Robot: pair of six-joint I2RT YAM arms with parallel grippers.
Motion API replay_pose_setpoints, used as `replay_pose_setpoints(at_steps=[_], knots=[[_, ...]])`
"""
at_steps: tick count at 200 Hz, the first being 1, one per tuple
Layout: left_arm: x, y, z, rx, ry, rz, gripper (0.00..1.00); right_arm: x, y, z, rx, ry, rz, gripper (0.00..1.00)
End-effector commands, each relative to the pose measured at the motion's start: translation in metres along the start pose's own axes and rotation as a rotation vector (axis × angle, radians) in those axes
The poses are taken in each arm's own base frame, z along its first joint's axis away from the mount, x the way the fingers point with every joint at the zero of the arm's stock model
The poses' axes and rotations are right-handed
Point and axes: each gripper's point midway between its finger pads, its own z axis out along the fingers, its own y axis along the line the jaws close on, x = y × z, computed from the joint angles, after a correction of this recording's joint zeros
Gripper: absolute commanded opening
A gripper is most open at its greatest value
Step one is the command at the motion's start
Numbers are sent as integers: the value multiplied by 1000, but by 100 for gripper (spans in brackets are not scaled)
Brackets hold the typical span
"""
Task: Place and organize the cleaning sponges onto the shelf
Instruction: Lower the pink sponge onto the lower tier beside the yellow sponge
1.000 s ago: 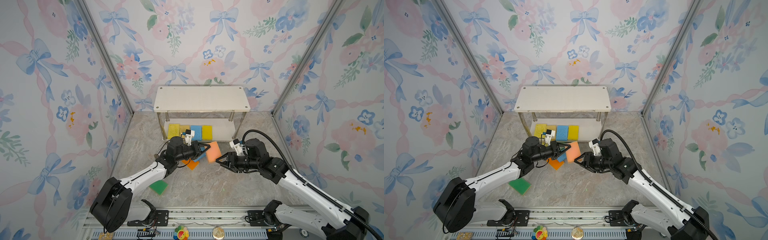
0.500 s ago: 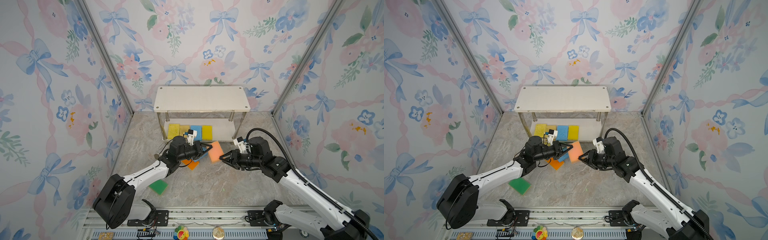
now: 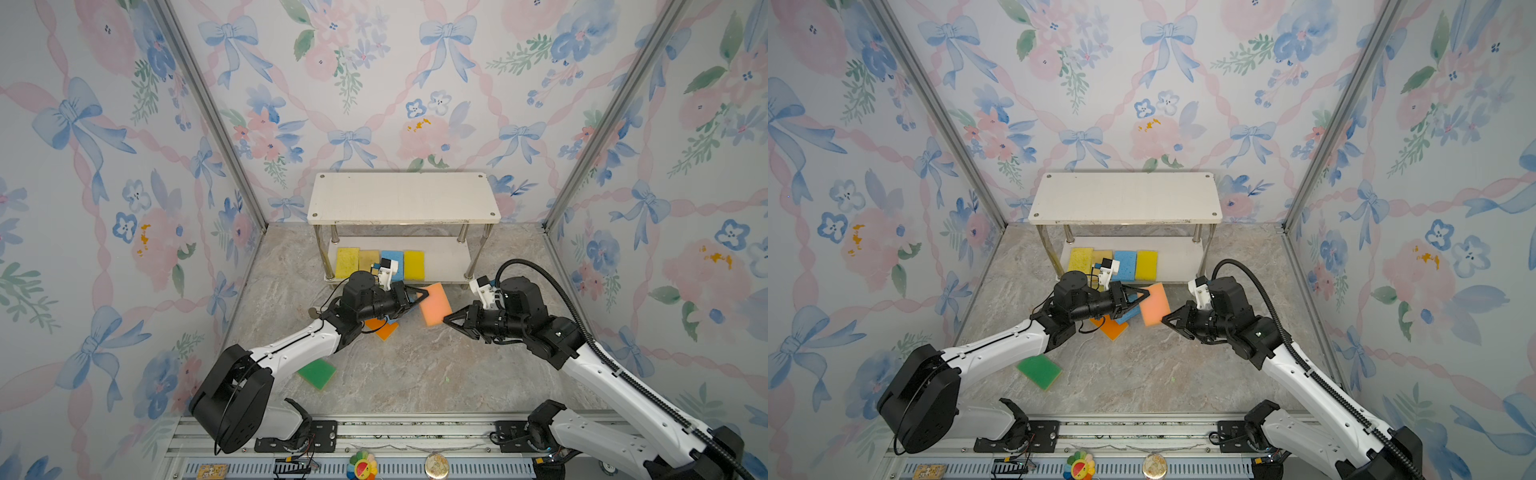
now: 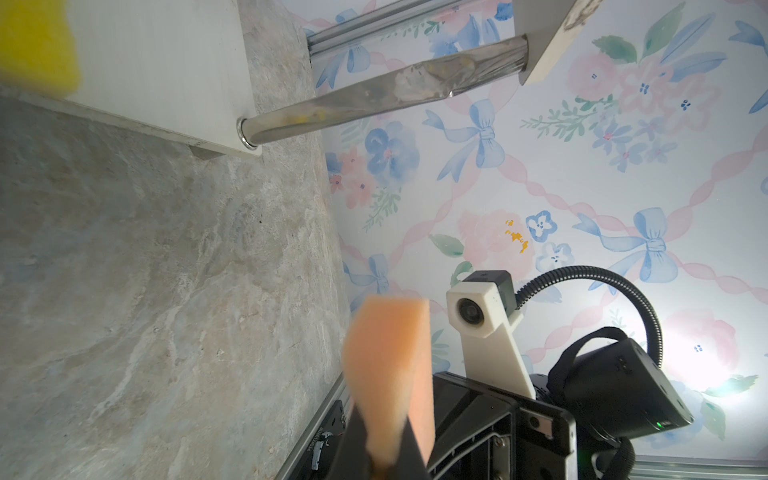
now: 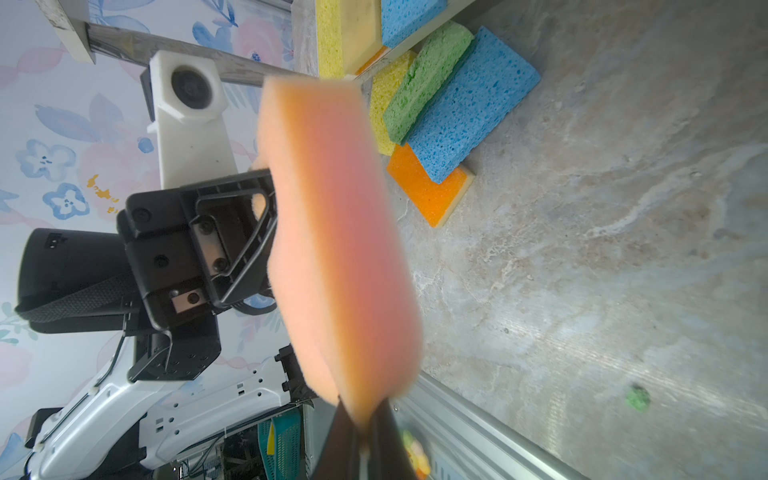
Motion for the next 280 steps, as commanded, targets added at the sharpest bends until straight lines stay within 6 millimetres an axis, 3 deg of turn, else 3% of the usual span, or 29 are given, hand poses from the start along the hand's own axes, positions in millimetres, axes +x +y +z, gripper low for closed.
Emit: replay_pose_setpoints(at_steps=[1,38,60,85,125,145,149,164,218,280], knots=[[-1,-16,3,42,13,21,28,-3,-16,-3,49,-37,30,6],[-16,-25,-9,61,-33,36,79,-20,-26,-2,80,-123,81,4],[-32,-29,-29,64,-92,43,98,-34,-32,-1,116,-169,93,4],[-39,-24,-49,31,-133,56,98,-60,-37,4,121,-232,114,4],[-36,3,-77,-141,-181,79,98,-112,-44,6,152,-365,132,4],[-35,6,-92,-148,-212,62,98,-132,-44,17,156,-380,134,4],[-30,18,-95,-167,-208,42,98,-134,-44,20,157,-380,132,4],[-28,24,-103,-170,-221,26,98,-147,-45,32,155,-384,138,4],[-32,33,-131,-189,-258,3,98,-178,-52,60,147,-433,145,3],[-33,39,-145,-190,-253,-11,98,-189,-68,88,174,-445,160,3]])
